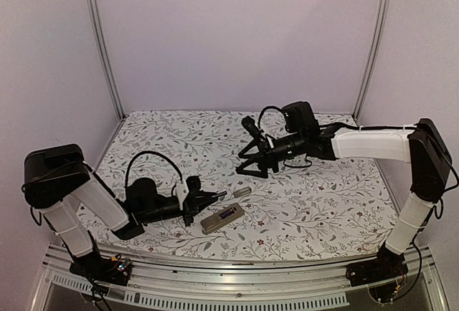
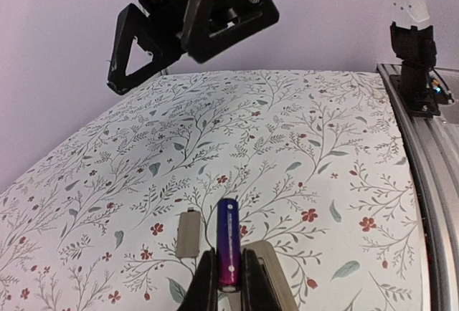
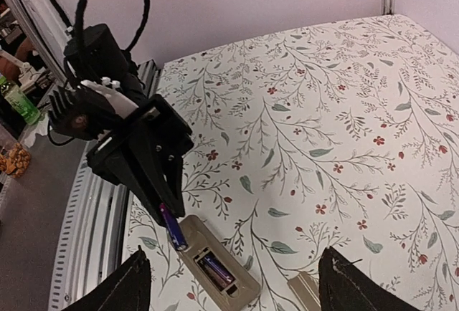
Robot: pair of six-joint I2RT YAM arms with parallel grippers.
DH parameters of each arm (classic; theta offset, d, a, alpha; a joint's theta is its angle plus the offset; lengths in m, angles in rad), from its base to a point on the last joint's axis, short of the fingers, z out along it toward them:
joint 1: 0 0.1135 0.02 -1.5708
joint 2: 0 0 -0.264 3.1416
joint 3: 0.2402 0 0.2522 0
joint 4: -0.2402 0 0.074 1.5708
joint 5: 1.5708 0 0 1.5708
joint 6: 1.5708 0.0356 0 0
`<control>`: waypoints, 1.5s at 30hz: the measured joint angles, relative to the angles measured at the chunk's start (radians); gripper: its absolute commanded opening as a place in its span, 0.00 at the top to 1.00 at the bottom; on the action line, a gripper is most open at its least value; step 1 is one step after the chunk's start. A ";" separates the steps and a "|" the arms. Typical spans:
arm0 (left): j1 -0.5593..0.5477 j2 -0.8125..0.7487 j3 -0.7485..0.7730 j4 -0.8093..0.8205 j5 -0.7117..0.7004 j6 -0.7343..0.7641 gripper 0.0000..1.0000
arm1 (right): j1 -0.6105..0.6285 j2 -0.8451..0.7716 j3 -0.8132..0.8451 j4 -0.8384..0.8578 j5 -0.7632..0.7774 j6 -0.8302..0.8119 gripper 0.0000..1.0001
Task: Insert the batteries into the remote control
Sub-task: Pass from the left arm to the right
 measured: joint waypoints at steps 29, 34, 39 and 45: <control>-0.042 0.023 0.214 0.023 0.087 -0.316 1.00 | 0.093 -0.224 -0.192 0.150 -0.021 -0.314 0.39; -0.050 0.023 0.225 0.023 0.111 -0.318 1.00 | 0.093 -0.271 -0.195 0.119 0.010 -0.352 0.56; -0.062 0.023 0.229 0.023 0.113 -0.310 1.00 | 0.093 -0.306 -0.210 0.109 0.026 -0.360 0.54; -0.066 0.013 0.229 0.023 0.108 -0.296 1.00 | 0.093 -0.307 -0.251 0.090 0.029 -0.360 0.59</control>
